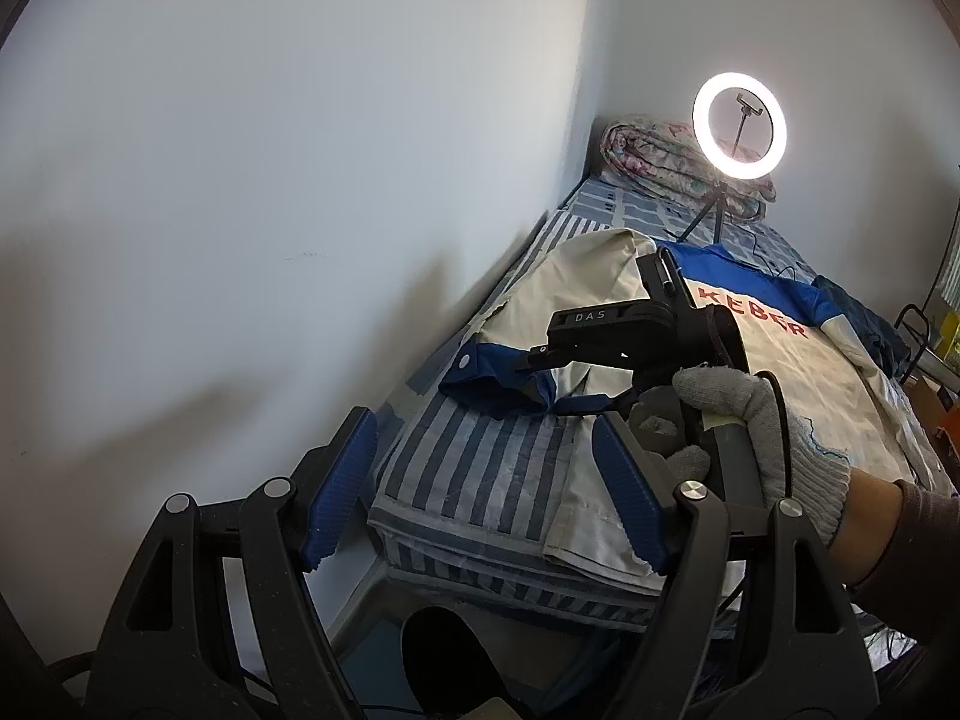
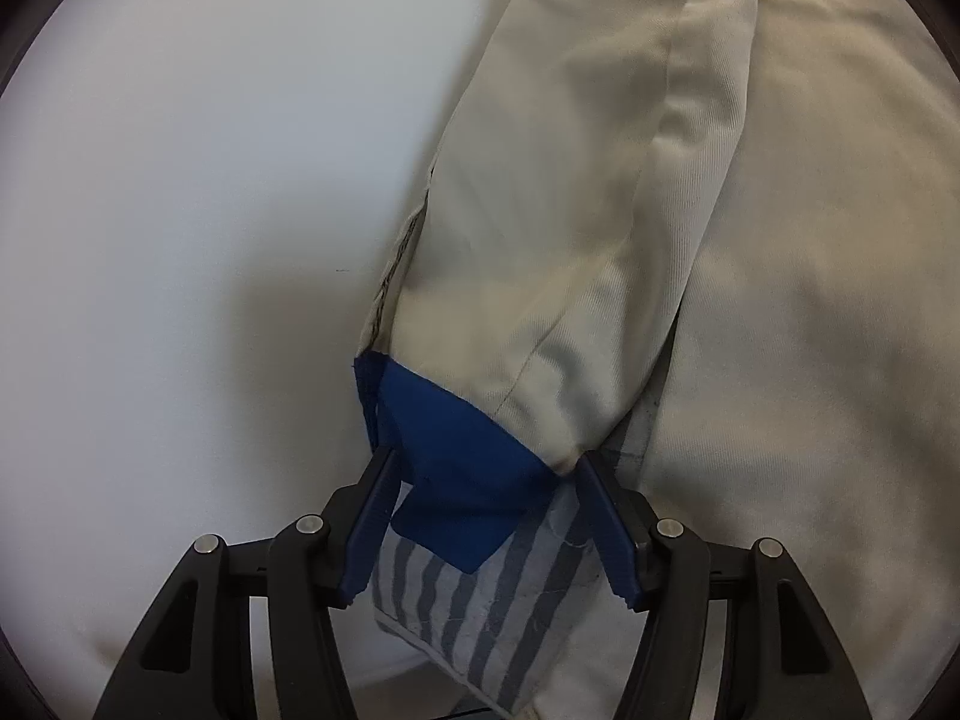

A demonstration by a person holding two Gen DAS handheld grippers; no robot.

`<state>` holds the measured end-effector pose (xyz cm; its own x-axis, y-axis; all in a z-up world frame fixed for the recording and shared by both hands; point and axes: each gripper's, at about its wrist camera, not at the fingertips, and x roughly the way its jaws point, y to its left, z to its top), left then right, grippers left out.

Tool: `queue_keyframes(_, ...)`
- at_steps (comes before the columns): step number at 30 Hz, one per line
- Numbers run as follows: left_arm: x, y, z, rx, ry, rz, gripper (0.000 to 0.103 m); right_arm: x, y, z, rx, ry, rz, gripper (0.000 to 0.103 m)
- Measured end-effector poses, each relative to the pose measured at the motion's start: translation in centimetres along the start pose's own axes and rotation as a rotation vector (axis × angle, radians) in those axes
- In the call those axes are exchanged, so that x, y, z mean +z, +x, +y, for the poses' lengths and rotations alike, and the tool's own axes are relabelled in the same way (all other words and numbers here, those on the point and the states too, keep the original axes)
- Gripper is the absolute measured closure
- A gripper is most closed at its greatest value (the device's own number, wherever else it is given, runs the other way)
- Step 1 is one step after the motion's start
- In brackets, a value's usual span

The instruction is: Fold large clothes

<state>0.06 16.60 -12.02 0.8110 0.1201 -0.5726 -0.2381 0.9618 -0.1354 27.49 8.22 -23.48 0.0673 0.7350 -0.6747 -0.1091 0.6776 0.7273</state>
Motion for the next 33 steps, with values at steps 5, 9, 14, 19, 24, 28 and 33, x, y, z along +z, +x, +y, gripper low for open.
queue_keyframes(5, 0.0, 0.0, -0.3, -0.001, 0.008, -0.003, 0.026, 1.0, -0.6, -0.5, -0.004, 0.046, 0.001, 0.039)
queue_keyframes(9, 0.0, -0.1, -0.5, 0.003, 0.023, -0.007, 0.027, 1.1, -1.0, 0.7, -0.025, 0.002, 0.020, 0.077)
queue_keyframes(14, -0.4, -0.2, -0.8, 0.023, 0.044, -0.023, 0.027, -0.5, -6.4, 2.2, 0.123, -0.047, -0.038, 0.093)
queue_keyframes(19, 0.4, 1.3, -0.8, -0.047, -0.004, 0.037, 0.027, -2.1, -7.6, -0.2, 0.032, -0.058, -0.033, 0.093)
queue_keyframes(24, 1.3, 3.9, -0.8, -0.110, -0.077, 0.143, 0.044, -2.3, -7.7, -1.6, -0.058, -0.054, 0.002, 0.092)
queue_keyframes(28, 1.8, 6.8, -0.9, -0.156, -0.169, 0.237, 0.045, -2.9, -10.4, -1.4, -0.060, -0.087, -0.018, 0.079)
queue_keyframes(33, 1.4, 10.6, -1.4, -0.162, -0.281, 0.298, 0.045, -1.9, -14.8, -2.2, -0.052, -0.171, -0.133, 0.078)
